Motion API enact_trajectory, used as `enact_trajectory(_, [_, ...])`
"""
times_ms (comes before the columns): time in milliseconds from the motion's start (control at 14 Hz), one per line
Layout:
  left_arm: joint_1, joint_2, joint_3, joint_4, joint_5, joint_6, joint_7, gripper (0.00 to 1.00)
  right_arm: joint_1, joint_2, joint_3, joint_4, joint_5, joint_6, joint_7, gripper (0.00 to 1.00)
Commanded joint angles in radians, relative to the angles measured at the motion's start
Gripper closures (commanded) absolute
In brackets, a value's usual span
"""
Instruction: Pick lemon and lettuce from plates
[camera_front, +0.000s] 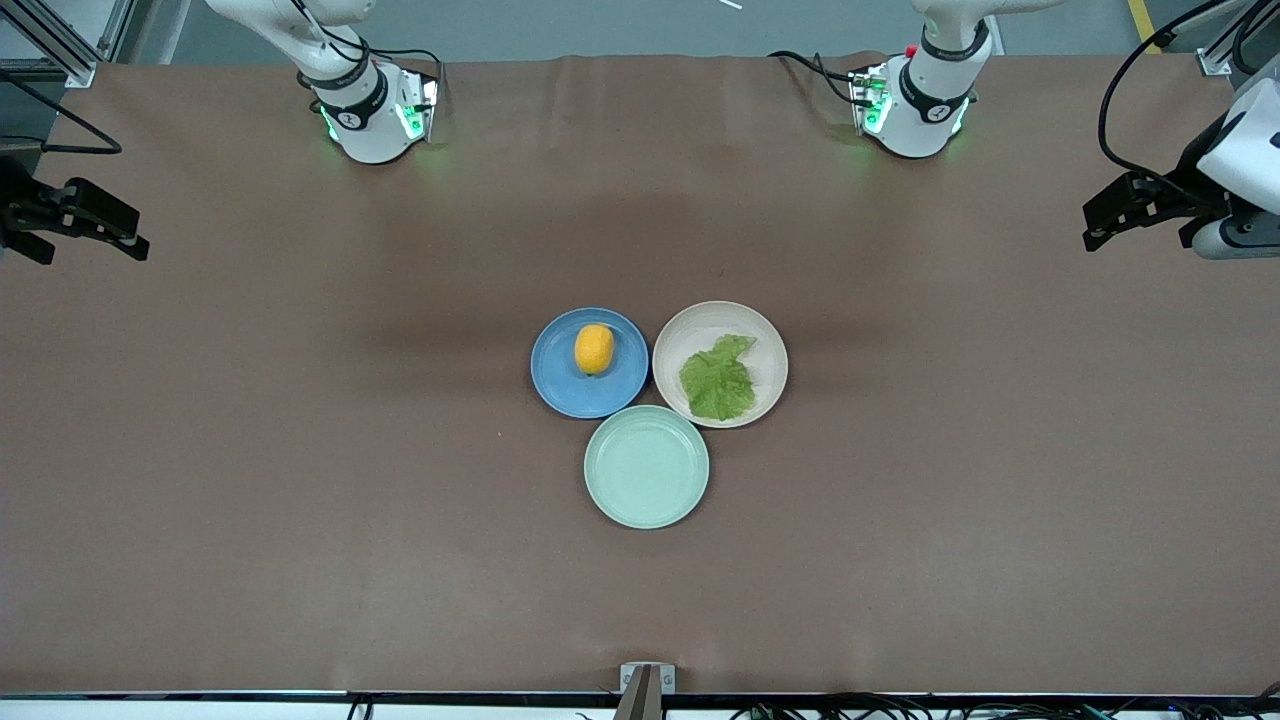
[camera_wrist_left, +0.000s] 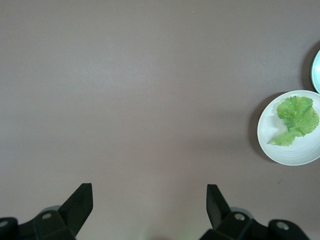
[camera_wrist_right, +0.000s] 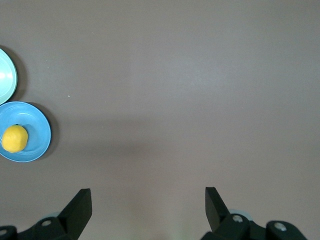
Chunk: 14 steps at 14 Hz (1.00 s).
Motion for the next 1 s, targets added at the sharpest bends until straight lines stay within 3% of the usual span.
enact_trajectory(0, [0.003,0.002,-0.001,0.006,-0.023,-0.006,0.026,0.00,-0.011,-0.003,0.007,0.010,-0.007,-0.005,-0.010,0.00])
enact_trajectory(571, [0.015,0.034,0.005,0.039,-0.023,-0.006,0.020,0.00,0.005,-0.001,0.019,0.010,0.011,0.000,0.002,0.00])
enact_trajectory(786, [-0.002,0.047,-0.005,0.027,-0.023,-0.037,-0.059,0.00,0.112,0.011,0.021,0.008,0.007,0.003,0.004,0.00])
enact_trajectory(929, [-0.002,0.073,-0.048,0.026,-0.024,-0.035,-0.173,0.00,0.162,0.037,0.022,0.010,0.008,0.004,0.004,0.00])
